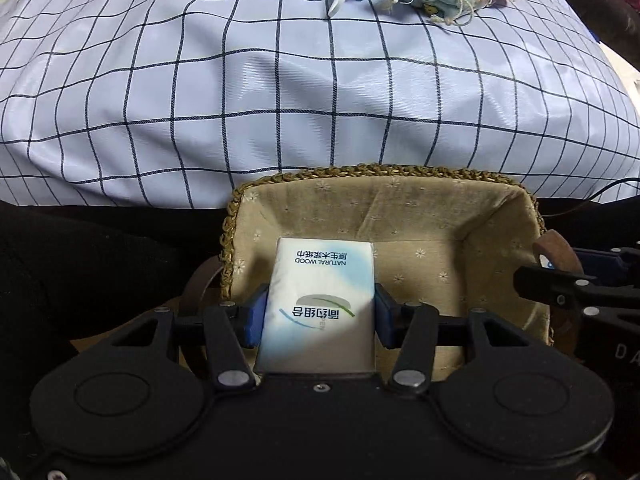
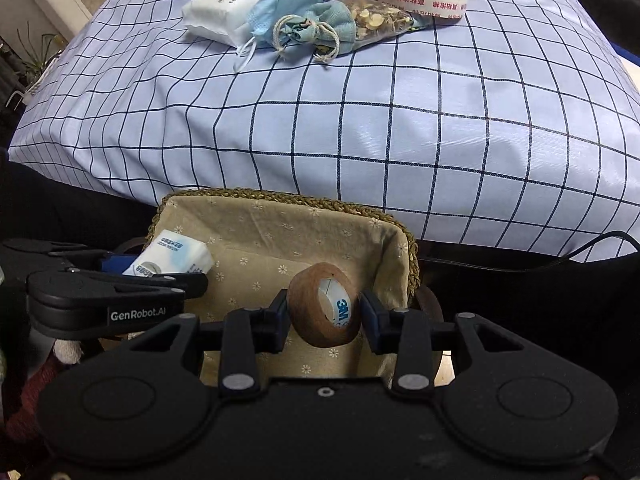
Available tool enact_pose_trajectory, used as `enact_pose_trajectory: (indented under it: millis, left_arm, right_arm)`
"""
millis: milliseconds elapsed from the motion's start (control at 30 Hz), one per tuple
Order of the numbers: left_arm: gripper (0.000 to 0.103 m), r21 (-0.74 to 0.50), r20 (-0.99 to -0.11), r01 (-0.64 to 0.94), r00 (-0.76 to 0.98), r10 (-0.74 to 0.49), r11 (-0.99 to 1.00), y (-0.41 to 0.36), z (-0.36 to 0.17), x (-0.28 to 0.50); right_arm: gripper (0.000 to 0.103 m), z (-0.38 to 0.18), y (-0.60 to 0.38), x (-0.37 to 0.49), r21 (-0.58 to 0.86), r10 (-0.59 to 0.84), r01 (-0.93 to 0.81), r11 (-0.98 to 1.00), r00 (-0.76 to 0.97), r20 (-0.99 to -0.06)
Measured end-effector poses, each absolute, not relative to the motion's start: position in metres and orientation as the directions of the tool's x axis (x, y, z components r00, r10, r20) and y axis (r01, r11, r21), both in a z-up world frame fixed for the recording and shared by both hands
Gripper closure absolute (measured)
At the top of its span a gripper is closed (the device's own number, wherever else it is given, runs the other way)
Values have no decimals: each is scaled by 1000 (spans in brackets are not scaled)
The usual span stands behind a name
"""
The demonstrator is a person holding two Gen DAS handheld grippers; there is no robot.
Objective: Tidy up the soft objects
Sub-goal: 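Open the left gripper releasing the tissue pack while the right releases the tape, then move both tools back from the basket to the pile on the bed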
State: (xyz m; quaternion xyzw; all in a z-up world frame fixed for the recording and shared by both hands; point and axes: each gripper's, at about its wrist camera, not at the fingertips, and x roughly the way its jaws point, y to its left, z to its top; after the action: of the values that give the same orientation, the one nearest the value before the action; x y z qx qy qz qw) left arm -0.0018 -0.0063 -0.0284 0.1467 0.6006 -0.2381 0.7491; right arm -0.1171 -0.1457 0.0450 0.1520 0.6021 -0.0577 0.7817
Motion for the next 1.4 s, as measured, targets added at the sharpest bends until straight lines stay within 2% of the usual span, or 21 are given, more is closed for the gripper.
enact_pose_trajectory:
  millis: [133, 233, 267, 367, 1400]
  left_arm:
    - [49, -47, -970, 535, 178, -167, 844, -7, -29, -4]
    - [23, -25, -971, 536, 186, -147, 844, -8, -30, -6]
    - [22, -19, -971, 533, 190, -142, 846, -9, -30, -6]
    - [22, 5, -967, 538, 217, -133, 843, -11, -30, -8]
    - [22, 26, -968, 532, 225, -111, 846, -6, -31, -4]
  right_arm:
    - [65, 44, -144, -115, 166, 93, 268, 949, 266, -959]
    - [63, 44, -144, -115, 163, 90, 265, 951, 267, -960]
    - [62, 43, -144, -114, 162, 89, 263, 951, 267, -960]
    - [58, 43, -144, -114, 160, 88, 262, 952, 266, -960]
    - [54, 42, -144, -113, 154, 83, 256, 954, 265, -961]
